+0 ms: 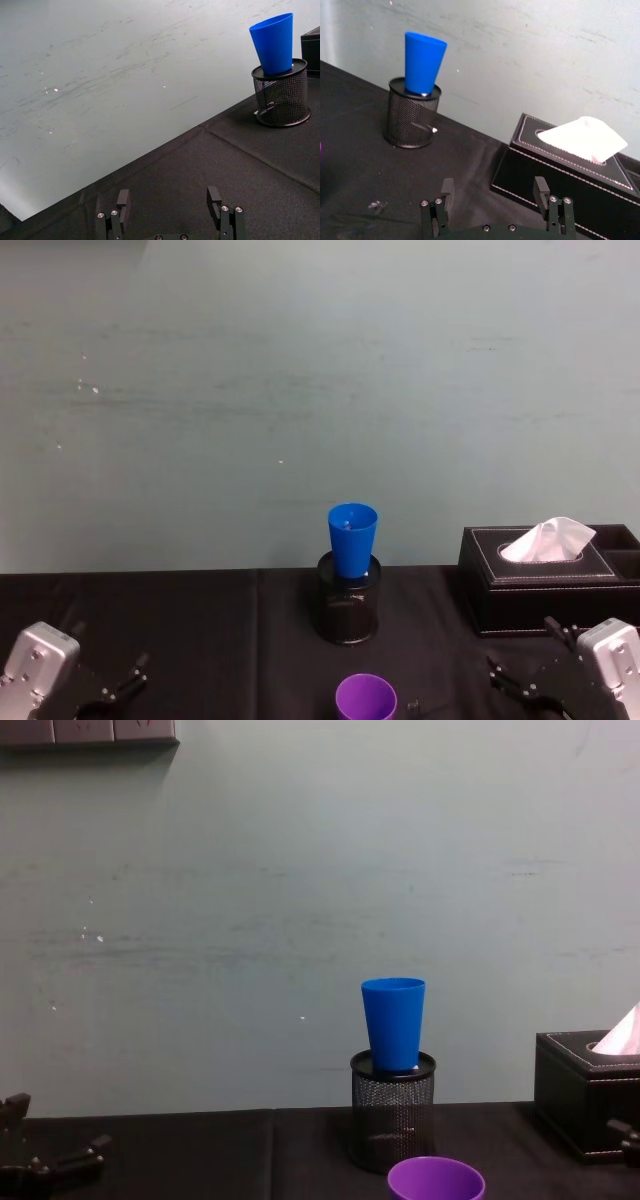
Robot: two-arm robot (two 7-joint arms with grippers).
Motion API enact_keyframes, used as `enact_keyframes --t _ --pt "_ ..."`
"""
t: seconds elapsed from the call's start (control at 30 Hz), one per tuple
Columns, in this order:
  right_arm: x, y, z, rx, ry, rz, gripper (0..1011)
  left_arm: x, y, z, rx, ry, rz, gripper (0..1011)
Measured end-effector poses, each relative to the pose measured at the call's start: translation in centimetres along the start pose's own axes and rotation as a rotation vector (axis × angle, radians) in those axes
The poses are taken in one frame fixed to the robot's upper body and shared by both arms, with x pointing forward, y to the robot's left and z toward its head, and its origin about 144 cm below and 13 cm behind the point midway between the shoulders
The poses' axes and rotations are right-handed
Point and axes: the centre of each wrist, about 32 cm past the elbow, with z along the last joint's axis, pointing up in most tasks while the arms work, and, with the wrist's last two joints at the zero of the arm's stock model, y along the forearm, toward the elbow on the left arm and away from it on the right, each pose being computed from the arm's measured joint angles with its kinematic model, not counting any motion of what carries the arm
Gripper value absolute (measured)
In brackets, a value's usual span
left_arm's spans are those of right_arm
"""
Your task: Pick up one cup with a gripper and tap it against the other cup.
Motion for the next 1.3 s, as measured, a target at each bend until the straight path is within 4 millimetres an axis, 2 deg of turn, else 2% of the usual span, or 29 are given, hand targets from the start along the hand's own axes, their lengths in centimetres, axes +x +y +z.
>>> enact_keyframes --t 0.23,0.47,0.6,0.97,1.13,1.3 --pt "0.1 -0.4 0.7 0.031 0.030 0.037 1003 0.0 0.0 0.0 0.000 0.000 0.000 1000" --pt "0.3 -0.6 1.5 0.035 0.102 0.246 1003 0.0 0.0 0.0 0.000 0.000 0.000 1000" --pt "0.2 -0.9 1.7 0.026 0.124 0.310 1003 0.0 0.0 0.0 0.000 0.000 0.000 1000" --pt "0.9 -2.1 1.1 -0.035 0.159 0.437 1003 0.0 0.0 0.0 0.000 0.000 0.000 1000" --pt "0.6 -1.7 0.6 -0.028 0.174 0.514 1003 0.0 0.0 0.0 0.000 0.000 0.000 1000" --pt "-0.1 -0.3 0.2 0.000 0.195 0.580 1003 0.0 0.0 0.0 0.000 0.000 0.000 1000"
